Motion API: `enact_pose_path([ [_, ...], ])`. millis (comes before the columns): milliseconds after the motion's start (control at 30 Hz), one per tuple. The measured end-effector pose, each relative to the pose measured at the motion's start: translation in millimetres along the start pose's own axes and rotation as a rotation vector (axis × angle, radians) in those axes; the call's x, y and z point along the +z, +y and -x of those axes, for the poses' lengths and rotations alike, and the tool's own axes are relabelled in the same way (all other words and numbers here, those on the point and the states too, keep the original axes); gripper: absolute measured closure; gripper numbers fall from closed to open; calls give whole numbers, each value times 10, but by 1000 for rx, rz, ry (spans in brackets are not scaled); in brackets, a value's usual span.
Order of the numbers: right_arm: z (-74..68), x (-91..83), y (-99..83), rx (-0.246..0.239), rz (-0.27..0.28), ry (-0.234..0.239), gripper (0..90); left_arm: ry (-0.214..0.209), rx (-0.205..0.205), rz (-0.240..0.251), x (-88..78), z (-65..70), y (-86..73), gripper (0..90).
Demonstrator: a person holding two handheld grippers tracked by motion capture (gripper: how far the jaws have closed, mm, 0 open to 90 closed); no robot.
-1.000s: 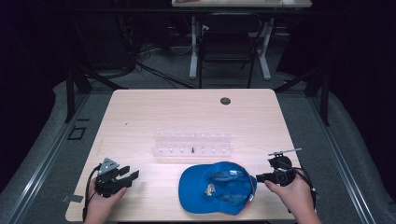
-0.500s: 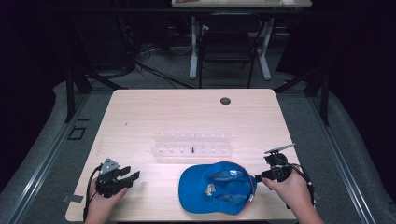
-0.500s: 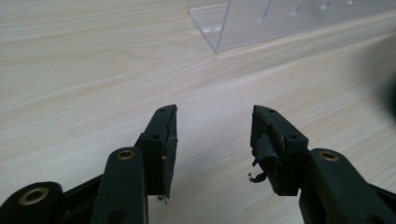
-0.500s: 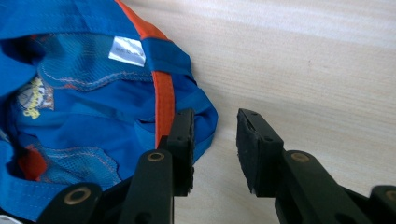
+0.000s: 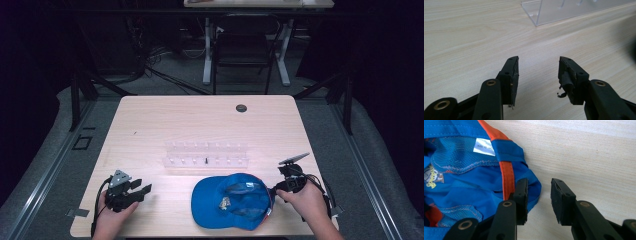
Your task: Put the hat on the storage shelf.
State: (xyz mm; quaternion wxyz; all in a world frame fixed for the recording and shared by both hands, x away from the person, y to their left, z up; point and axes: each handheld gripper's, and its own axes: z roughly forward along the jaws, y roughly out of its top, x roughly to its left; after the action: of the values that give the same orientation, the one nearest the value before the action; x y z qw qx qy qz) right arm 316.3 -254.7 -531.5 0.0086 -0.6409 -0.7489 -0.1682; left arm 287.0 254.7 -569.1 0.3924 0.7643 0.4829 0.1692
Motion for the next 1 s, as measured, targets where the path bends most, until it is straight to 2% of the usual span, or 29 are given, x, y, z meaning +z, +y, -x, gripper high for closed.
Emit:
enact_pose_path([
  [200,-14,46,36,-3,-40,-10,665,0,3,-2,5,3,1,514],
  [300,-18,62,40,0,-46,-10,673,1,0,-1,5,-1,0,514],
  [333,-30,93,31,11,-30,-9,686,4,1,-3,5,-7,0,514],
  [367,-30,88,41,-2,-54,-16,687,5,1,-3,4,-8,-1,514],
  [600,-75,146,52,-22,-80,-40,714,6,1,-3,6,-8,1,514],
  [633,-89,170,43,-9,-58,-38,718,2,3,-14,1,-11,4,514],
  [667,-95,185,38,-2,-48,-36,723,7,1,-3,9,-8,-1,514],
  [700,-95,158,60,-32,-96,-54,725,7,1,-3,9,-8,-1,514],
  [733,-96,151,67,-46,-112,-61,729,2,3,-15,3,-13,3,514],
  [767,-96,151,67,-46,-112,-61,729,2,3,-15,3,-13,3,514],
  [800,-107,172,55,-31,-84,-55,733,2,3,-15,3,-13,3,514],
  [967,-165,197,63,-27,-83,-84,770,4,2,-16,9,-12,3,515],
  [1000,-178,198,72,-27,-96,-91,773,4,2,-15,10,-11,3,515],
])
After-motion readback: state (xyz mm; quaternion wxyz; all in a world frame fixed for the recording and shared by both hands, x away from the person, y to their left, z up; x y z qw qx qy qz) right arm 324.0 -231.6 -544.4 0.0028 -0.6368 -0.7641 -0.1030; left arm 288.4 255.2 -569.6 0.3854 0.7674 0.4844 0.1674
